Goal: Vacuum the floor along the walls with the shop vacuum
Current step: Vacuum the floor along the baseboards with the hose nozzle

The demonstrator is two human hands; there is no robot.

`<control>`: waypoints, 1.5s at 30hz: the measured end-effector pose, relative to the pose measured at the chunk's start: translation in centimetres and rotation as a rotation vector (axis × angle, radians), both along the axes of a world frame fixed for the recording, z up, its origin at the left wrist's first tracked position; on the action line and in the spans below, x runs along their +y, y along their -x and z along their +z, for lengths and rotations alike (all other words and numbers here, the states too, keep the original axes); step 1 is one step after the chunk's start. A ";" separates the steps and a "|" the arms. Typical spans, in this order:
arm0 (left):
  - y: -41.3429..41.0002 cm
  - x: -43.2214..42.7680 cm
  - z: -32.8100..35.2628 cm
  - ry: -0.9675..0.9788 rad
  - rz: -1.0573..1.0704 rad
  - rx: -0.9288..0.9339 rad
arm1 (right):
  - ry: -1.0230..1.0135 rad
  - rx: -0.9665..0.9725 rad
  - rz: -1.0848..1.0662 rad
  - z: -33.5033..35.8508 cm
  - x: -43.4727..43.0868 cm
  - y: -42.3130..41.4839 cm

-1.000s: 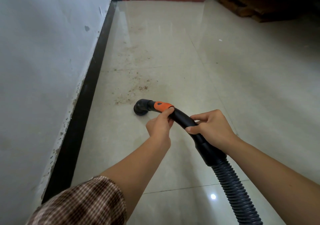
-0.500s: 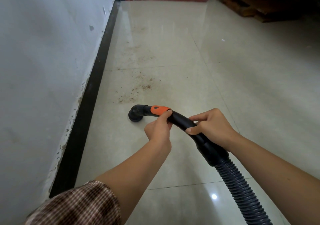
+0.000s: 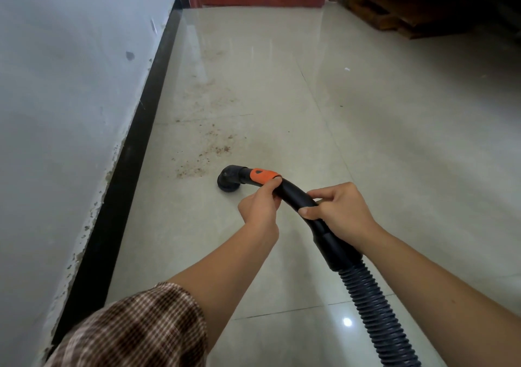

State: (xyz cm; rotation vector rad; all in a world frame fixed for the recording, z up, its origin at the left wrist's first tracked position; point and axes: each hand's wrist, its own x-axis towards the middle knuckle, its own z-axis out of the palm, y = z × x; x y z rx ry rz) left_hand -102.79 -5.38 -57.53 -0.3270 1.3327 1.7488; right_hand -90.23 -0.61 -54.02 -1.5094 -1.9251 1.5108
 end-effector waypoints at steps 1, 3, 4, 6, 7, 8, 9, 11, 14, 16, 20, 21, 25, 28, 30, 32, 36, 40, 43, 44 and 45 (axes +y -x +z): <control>0.0 0.3 0.1 0.008 0.005 0.004 | 0.005 0.011 -0.005 -0.2 0.2 0.0; -0.2 0.9 0.4 0.034 0.005 0.009 | 0.011 0.031 -0.018 -0.4 0.5 -0.1; -0.4 1.1 0.6 0.050 0.002 0.011 | 0.010 0.038 -0.022 -0.4 0.5 -0.1; -0.2 1.4 1.0 0.083 -0.021 0.018 | 0.008 0.034 -0.026 -0.2 0.5 -0.1; 0.1 1.4 1.3 0.095 -0.041 0.026 | 0.008 0.024 -0.028 0.0 0.6 0.1; 0.6 1.4 1.7 0.102 -0.067 0.037 | 0.010 0.011 -0.028 0.1 0.6 0.4; 1.1 1.2 2.1 0.099 -0.091 0.048 | 0.009 0.000 -0.021 0.3 0.5 0.8; 2.5 0.8 2.7 0.092 -0.112 0.061 | 0.008 -0.001 0.006 0.9 0.3 2.1; 4.3 0.3 2.7 0.095 -0.096 0.077 | 0.005 0.016 0.048 1.0 -0.1 4.2; 5.3 0.2 2.1 0.088 -0.079 0.088 | 0.004 0.020 0.062 0.5 -0.2 5.3; 6.7 0.0 0.7 0.102 -0.009 0.073 | -0.006 0.021 0.083 -0.4 0.1 6.9; 7.0 0.0 0.4 0.102 0.017 0.063 | -0.006 0.017 0.088 -0.5 0.2 7.1; 7.7 -0.1 0.0 0.082 0.126 0.032 | 0.025 0.016 0.112 -0.4 0.6 8.4; 8.8 0.0 0.1 0.066 0.192 0.022 | 0.035 -0.001 0.130 -0.3 1.0 10.0; 9.7 0.0 0.1 0.068 0.226 0.016 | 0.037 -0.016 0.149 -0.2 1.4 11.0; 10.6 0.0 0.2 0.065 0.250 -0.003 | 0.041 -0.033 0.177 -0.2 1.8 12.1; 12.6 -0.3 0.0 0.073 0.304 -0.047 | 0.040 -0.049 0.236 0.0 2.0 14.3; 14.1 -0.8 0.2 0.076 0.338 -0.050 | 0.019 -0.054 0.313 1.0 1.6 16.1; 14.9 -1.0 0.3 0.048 0.374 -0.052 | -0.009 -0.053 0.362 1.3 1.7 17.3; 15.1 -0.9 0.2 0.045 0.385 -0.053 | -0.019 -0.056 0.373 1.2 1.8 17.7; 15.4 -0.9 0.2 0.043 0.391 -0.052 | -0.020 -0.053 0.379 1.2 1.9 18.0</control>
